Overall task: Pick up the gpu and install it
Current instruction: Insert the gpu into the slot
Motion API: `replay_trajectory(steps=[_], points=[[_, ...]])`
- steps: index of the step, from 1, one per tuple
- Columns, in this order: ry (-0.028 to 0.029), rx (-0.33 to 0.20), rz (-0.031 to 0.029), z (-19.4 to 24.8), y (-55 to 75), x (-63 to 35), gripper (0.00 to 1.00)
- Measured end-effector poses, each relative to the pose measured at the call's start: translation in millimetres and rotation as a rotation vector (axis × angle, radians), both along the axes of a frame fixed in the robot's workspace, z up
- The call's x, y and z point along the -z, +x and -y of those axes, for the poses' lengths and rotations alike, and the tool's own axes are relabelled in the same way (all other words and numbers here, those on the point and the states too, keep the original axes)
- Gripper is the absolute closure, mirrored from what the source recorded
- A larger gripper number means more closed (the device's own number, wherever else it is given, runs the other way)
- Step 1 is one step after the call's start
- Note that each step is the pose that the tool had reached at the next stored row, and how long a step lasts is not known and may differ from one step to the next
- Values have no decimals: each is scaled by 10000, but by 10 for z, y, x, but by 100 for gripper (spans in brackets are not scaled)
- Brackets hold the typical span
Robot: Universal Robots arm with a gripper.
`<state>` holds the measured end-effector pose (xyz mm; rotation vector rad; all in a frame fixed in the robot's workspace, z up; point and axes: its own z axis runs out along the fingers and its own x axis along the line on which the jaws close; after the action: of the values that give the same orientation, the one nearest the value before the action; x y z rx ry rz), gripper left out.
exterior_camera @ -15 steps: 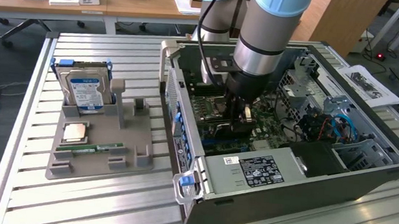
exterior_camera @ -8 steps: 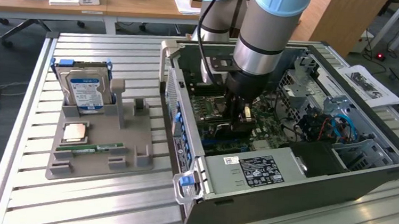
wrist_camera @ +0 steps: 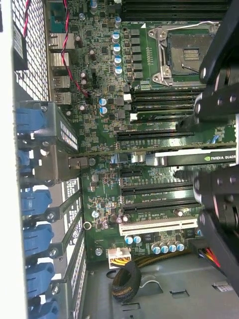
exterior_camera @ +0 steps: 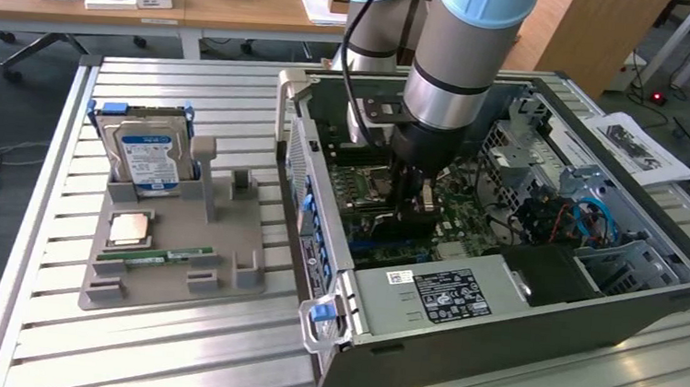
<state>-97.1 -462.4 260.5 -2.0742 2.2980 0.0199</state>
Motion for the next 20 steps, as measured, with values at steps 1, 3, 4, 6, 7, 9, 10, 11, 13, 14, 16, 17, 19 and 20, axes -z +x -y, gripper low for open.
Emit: replay_trajectory(steps=[1,3,4,6,7,9,10,11,13,14,16,17,19,20], points=[[0,1,0,0,0,0,56],[-5,0,-1,1,0,-1,68],[-4,-1,-2,1,0,-1,68],[-2,0,-1,0,0,-1,73],[-1,0,-1,0,0,-1,73],[0,0,0,0,0,0,73],[0,0,0,0,0,0,73],[0,0,0,0,0,0,73],[-1,0,1,0,0,4,73],[-2,0,0,0,0,5,73],[-1,-1,-1,0,0,5,73],[-1,-1,-1,1,0,6,73],[0,0,0,0,0,6,73],[-1,0,0,0,-1,6,73]])
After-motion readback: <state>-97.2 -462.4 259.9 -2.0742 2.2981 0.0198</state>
